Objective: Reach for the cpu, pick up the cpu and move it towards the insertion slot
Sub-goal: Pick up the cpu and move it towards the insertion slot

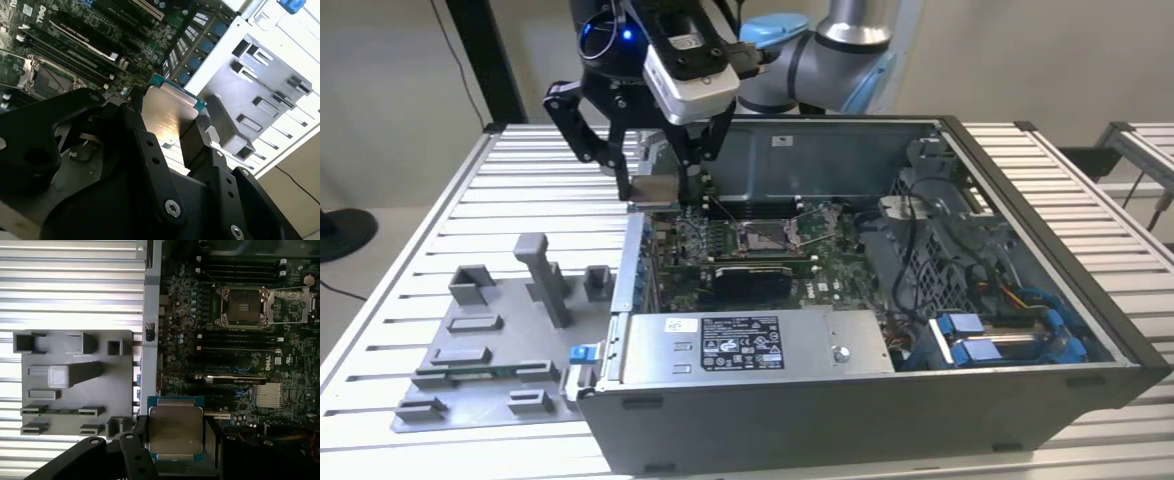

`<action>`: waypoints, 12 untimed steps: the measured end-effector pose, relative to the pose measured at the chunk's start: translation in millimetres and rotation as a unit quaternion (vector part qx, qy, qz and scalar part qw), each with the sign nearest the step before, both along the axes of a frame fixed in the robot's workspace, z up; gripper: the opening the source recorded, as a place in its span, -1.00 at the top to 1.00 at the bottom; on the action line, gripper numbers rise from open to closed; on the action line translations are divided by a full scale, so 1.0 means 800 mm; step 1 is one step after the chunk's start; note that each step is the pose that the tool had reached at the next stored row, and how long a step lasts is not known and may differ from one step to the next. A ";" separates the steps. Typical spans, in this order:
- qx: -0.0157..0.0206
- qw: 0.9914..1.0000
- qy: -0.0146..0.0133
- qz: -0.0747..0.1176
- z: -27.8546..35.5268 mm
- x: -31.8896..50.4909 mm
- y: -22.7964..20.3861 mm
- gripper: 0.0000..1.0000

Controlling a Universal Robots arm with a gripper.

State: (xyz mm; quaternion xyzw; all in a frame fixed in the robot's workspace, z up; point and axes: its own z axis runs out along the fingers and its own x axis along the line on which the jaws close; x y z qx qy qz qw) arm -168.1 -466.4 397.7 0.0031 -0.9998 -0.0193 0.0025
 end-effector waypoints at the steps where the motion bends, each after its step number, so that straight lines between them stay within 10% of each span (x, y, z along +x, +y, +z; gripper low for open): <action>1: 0.000 1.000 0.000 0.000 0.0000 0.003 0.0000 1.00; 12: 0.000 1.000 0.000 0.000 0.0001 0.034 0.0000 1.00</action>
